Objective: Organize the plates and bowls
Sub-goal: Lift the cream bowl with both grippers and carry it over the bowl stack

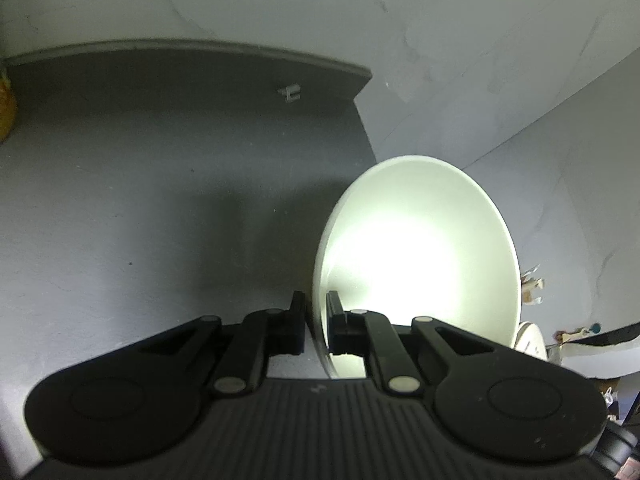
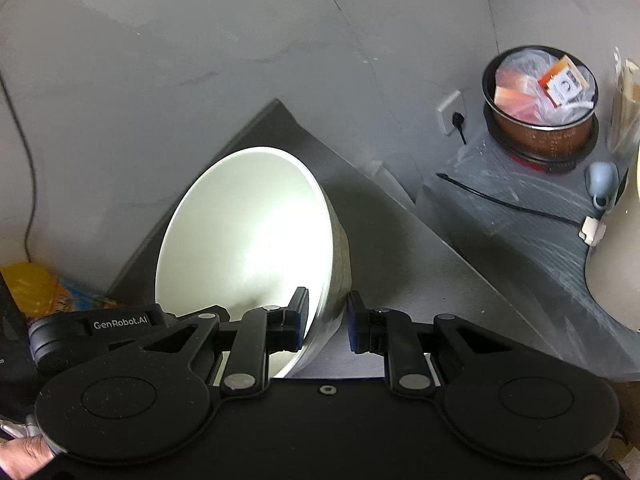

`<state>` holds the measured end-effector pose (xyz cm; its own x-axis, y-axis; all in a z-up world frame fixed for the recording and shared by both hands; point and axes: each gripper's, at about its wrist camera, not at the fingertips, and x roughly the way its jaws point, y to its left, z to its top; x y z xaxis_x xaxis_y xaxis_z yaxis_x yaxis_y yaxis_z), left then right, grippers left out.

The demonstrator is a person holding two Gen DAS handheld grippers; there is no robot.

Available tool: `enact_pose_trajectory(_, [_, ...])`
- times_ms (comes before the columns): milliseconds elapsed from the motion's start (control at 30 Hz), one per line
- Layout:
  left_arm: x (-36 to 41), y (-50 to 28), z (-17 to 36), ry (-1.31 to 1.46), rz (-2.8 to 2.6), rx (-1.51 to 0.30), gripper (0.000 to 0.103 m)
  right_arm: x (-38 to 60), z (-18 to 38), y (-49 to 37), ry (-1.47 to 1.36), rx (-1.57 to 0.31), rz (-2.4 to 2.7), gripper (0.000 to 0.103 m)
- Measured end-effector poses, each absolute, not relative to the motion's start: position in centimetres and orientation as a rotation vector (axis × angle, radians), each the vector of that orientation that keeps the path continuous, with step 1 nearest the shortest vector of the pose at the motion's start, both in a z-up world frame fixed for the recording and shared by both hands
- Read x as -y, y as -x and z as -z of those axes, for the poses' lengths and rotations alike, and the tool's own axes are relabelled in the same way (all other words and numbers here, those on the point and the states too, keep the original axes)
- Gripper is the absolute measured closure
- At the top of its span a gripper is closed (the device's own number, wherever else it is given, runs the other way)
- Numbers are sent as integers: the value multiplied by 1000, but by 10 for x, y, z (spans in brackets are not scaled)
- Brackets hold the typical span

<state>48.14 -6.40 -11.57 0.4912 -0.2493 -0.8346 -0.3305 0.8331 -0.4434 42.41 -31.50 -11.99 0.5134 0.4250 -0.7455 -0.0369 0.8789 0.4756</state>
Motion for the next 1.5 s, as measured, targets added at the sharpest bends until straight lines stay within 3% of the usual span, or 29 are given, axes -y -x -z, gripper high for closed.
enact_pose_trajectory(667, [47,-405,65,627,-84,-992,94,304,75,-360,-421,-951,-391,82])
enact_pose_trajectory(1500, [44,-317,75,647,-137,-1037,94,294,83,-306,-316,-1034,-498,81])
